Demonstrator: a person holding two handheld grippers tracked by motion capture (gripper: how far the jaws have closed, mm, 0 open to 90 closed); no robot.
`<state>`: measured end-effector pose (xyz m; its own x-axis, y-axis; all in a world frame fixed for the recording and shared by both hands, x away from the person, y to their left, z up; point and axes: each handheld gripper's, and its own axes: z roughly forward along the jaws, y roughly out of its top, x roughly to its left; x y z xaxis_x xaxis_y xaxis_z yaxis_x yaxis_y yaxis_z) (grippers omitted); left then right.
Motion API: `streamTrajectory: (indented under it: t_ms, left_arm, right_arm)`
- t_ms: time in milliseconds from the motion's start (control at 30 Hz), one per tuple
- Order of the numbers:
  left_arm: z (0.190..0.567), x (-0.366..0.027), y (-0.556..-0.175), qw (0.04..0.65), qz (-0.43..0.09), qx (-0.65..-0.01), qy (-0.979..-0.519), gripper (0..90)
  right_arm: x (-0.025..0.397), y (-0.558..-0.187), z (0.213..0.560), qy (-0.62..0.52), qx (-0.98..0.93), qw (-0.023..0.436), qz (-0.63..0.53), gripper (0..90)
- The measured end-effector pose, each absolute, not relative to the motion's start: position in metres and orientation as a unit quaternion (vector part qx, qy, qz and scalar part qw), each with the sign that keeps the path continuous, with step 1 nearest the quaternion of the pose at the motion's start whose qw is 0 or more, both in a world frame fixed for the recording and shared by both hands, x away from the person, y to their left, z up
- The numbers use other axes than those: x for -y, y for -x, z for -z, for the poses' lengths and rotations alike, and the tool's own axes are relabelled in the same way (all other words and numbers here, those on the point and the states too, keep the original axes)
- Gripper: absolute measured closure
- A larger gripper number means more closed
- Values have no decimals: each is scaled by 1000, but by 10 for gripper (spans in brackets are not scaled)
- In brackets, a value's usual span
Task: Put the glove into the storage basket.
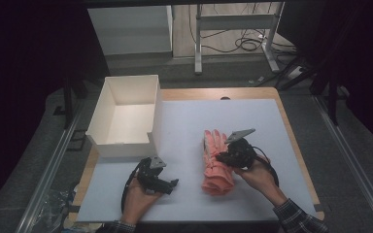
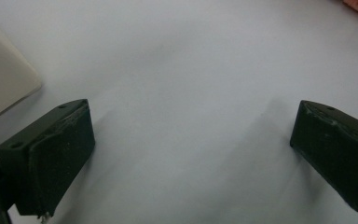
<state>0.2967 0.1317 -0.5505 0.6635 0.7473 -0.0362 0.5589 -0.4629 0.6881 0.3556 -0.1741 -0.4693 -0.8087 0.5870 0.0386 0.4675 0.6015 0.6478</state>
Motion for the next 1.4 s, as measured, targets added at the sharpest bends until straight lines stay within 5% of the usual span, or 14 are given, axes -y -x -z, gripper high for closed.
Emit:
streamTrajectory:
  t_ms: [433, 900, 1400]
  left_arm:
    - [550, -132, -297, 345, -136, -387, -844, 0]
    - [551, -132, -297, 346, -136, -388, -843, 0]
    - [551, -132, -297, 345, -135, -387, -844, 0]
  right_arm:
    - [181, -348, 447, -274, -882, 127, -362, 514]
    - [226, -342, 448, -304, -861, 154, -378, 487]
    - [253, -314, 496, -322, -859, 103, -385, 844]
